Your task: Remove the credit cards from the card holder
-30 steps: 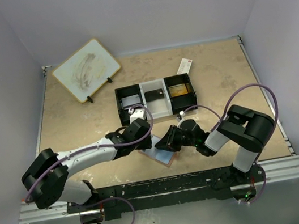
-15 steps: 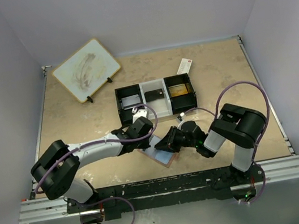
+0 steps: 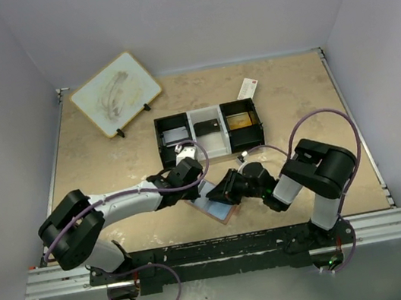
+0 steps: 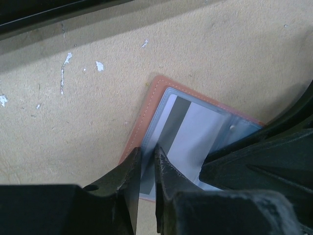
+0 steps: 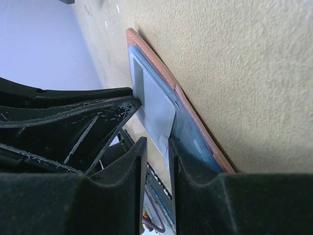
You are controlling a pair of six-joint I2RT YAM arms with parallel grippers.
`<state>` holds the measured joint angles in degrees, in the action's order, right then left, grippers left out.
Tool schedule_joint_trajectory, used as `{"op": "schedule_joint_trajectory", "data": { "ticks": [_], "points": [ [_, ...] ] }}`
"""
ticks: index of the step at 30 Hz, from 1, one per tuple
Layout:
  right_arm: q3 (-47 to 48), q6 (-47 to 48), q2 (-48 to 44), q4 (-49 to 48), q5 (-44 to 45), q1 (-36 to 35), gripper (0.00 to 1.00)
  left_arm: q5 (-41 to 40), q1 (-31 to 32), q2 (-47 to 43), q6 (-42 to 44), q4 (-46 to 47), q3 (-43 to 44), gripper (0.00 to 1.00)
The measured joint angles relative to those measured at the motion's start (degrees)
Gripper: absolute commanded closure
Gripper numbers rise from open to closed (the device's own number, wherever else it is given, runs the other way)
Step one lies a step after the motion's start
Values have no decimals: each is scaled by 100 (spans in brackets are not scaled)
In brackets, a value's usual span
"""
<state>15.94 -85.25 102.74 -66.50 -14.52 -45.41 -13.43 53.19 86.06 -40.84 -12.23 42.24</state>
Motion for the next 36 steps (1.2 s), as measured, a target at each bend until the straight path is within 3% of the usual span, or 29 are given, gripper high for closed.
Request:
{"op": "schedule_joint_trajectory", "data": {
  "ticks": [11, 28, 36],
  "points": [
    [177, 81, -754, 1346, 509, -83, 72, 323, -68, 17, 68, -57, 28, 94],
    [205, 0, -1530, 2549, 1386, -184, 73, 367, -15, 44, -673, -90, 31, 99],
    [466, 310, -1346, 2702, 1333, -175, 80, 400, 9, 46, -715, -118, 31, 100]
  ]
}}
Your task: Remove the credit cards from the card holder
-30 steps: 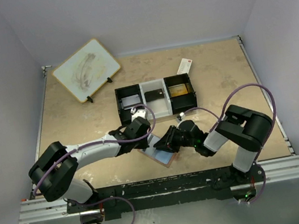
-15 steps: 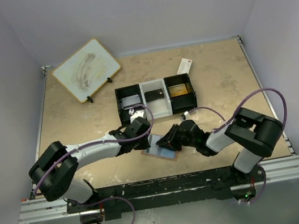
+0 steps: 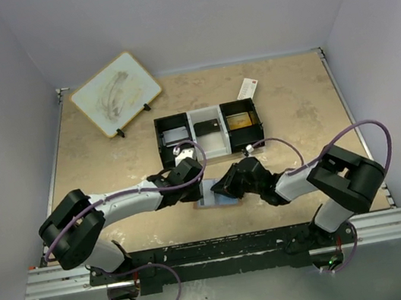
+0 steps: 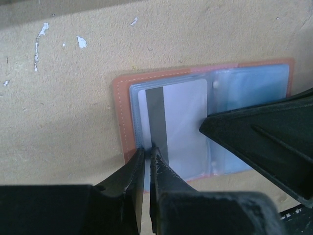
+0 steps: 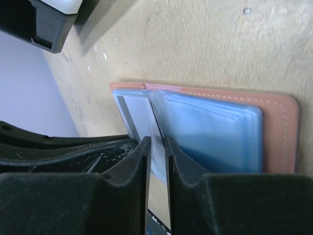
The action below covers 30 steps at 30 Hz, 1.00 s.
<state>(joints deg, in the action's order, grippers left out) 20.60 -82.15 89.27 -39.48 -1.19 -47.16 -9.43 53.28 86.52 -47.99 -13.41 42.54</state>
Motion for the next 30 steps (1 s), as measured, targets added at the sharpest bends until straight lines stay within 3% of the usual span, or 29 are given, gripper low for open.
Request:
{"op": "schedule_joint_trajectory", "data": {
  "ticks": [3, 8, 17, 30],
  "points": [
    [68, 229, 149, -166, -92, 33, 84, -15, -2, -20, 0, -46, -2, 100],
    [-96, 494, 503, -1012, -343, 116, 100, -39, -2, -42, -2, -105, -9, 100],
    [-579, 544, 992, -2549, -717, 229, 100, -105, 0, -57, -2, -105, -24, 100],
    [-704, 669, -114, -1384, -916, 350, 98, -153, 4, -61, 4, -87, -28, 100]
  ]
}}
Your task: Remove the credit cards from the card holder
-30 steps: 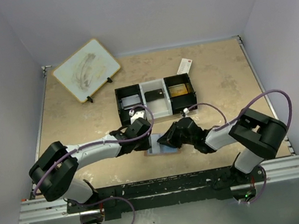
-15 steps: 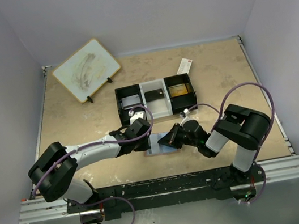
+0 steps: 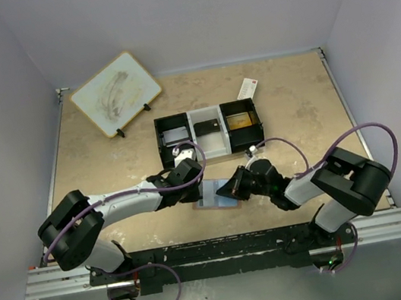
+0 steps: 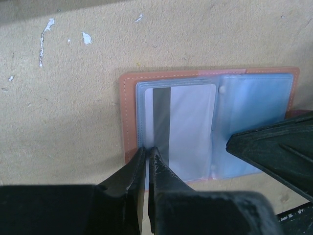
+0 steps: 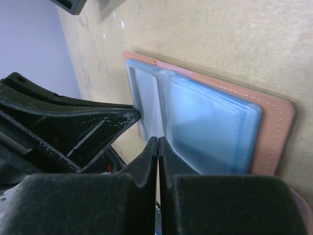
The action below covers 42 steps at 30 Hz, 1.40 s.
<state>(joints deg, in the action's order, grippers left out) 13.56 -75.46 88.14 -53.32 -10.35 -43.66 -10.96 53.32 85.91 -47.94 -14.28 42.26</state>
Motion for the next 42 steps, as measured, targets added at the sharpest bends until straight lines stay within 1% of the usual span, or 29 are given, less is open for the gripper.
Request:
{"op": "schedule_joint_trajectory", "data": {
  "ticks": [4, 6, 8, 13, 19, 27, 30, 31, 37, 41, 42],
  "points": [
    [70, 155, -70, 503, 4, 24, 84, 0, 0, 0, 39, 2, 0, 100],
    [212, 260, 9, 673, -44, 24, 80, 2, 0, 0, 59, 4, 0, 100],
    [393, 363, 157, 710, -157, 24, 77, 9, 0, 0, 79, 7, 0, 100],
    [734, 575, 461, 778, -326, 35, 74, 35, 0, 0, 151, 2, 0, 100],
    [730, 713, 533, 592, -470, 72, 77, 55, 0, 0, 208, 9, 2, 100],
    [575, 800, 881, -186, -693, 149, 89, 70, -7, 0, 251, 4, 2, 100],
    [505, 796, 964, -424, -721, 168, 96, 72, -7, 0, 258, 4, 2, 100],
    [479, 789, 988, -501, -721, 168, 100, 72, -7, 0, 258, 4, 2, 100],
    [437, 739, 964, -503, -691, 168, 100, 33, -7, -2, 262, -9, 2, 100],
    [345, 645, 608, -192, -651, 153, 100, 15, 0, 0, 254, -7, 4, 100],
    [334, 632, 520, -140, -656, 136, 100, 11, 2, 0, 254, -4, 4, 98]
  ]
}}
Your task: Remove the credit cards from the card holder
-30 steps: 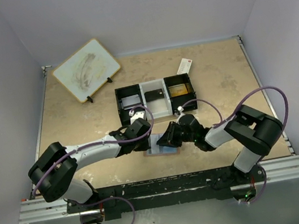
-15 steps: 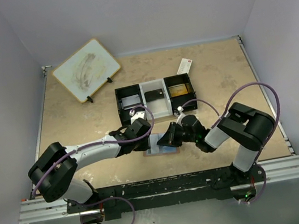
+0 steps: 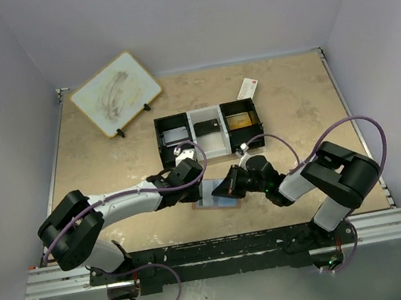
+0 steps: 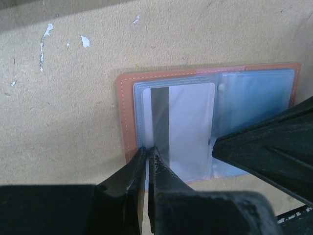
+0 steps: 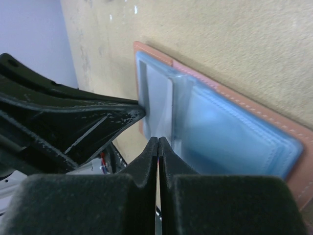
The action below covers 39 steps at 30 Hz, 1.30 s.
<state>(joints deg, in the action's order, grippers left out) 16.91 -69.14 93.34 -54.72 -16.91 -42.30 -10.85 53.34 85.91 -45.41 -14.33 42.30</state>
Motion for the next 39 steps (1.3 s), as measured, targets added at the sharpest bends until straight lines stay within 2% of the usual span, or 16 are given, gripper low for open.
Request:
{"op": "schedule_joint_trajectory", "data": {
  "ticks": [7, 12, 16, 21, 26, 28, 29, 32, 34, 36, 39],
  "points": [
    [-33, -98, -195, 238, 2, -17, 100, -33, 4, -31, 2, -17, 0, 94],
    [-55, -142, -216, 380, 50, -17, 76, 46, 4, -63, 79, -52, -11, 91],
    [13, -177, -42, 350, -31, -13, 70, 319, 4, -39, 258, -24, -11, 86],
    [94, -201, 315, -98, -264, 39, 74, 496, 0, -15, 409, 9, -11, 88],
    [-39, -223, 658, -802, -426, 107, 89, 509, -9, -15, 450, 2, -11, 95],
    [-101, -225, 789, -1054, -450, 116, 92, 511, -13, -15, 452, 2, -11, 98],
    [-120, -225, 844, -1167, -470, 125, 92, 511, -15, -15, 452, 0, -11, 98],
    [-131, -221, 927, -1305, -516, 144, 80, 538, -26, -15, 466, 2, -11, 100],
    [-131, -214, 922, -1351, -542, 151, 78, 564, -37, -15, 481, 2, -11, 100],
    [-129, -197, 911, -1349, -555, 151, 79, 597, -42, -15, 542, 7, -11, 100],
    [-76, -118, 846, -1176, -566, 149, 88, 647, -50, -15, 610, 11, -11, 100]
  ]
}}
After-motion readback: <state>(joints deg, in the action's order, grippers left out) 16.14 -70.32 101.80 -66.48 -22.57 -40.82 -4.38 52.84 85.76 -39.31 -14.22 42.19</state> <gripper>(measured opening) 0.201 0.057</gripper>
